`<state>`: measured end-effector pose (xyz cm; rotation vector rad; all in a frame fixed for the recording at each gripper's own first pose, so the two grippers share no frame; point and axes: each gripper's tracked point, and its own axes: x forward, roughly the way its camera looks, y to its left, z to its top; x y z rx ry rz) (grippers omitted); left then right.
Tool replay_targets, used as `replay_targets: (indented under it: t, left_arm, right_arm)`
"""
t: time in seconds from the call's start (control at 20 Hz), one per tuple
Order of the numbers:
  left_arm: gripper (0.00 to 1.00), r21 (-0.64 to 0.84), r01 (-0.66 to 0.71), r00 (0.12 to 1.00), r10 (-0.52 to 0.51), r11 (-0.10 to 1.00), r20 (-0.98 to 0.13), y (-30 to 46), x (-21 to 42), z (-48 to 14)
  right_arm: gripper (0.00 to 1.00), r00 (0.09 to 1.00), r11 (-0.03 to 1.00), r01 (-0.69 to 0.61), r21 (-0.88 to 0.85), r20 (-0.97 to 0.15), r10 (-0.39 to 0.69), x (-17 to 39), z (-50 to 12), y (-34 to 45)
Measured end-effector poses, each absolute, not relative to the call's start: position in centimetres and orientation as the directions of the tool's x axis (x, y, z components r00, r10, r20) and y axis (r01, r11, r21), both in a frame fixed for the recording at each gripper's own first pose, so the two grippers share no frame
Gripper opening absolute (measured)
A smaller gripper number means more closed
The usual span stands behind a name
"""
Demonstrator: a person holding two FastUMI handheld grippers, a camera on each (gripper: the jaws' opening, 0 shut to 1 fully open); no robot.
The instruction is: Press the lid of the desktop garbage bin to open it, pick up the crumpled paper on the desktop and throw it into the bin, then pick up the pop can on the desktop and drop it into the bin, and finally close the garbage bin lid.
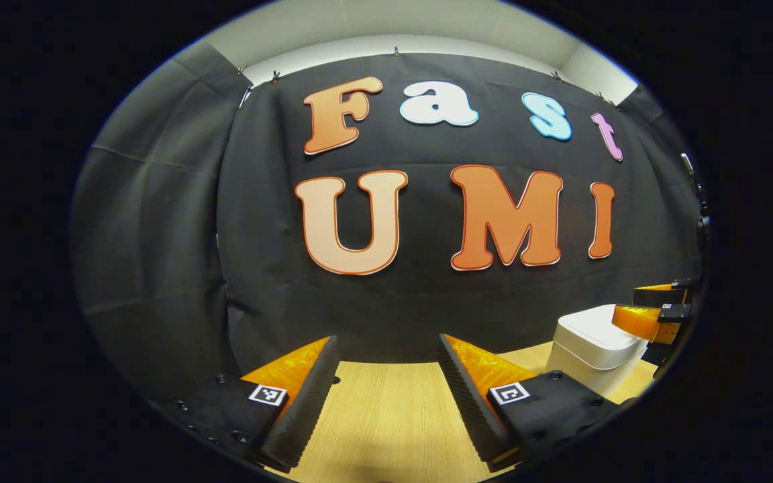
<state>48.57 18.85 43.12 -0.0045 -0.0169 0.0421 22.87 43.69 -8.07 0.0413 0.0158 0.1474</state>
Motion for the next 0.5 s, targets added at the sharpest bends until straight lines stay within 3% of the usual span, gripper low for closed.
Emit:
replay_targets:
  t: [0.2, 0.5]
  left_arm:
    - [1.0, -0.009, -0.047, 0.998, 0.048, 0.999, 0.028, 19.0, 48.6, 43.5]
    - [0.98, -0.028, -0.073, 0.997, 0.074, 0.997, 0.037, 19.9, 48.5, 43.6]
  right_arm:
    - [0.98, 0.988, 0.987, -0.155, 0.03, 0.003, 0.155, 22.9, -7.6, 44.2]
    - [0.98, 0.985, 0.985, -0.17, -0.021, 0.015, 0.17, 22.7, -7.5, 45.2]
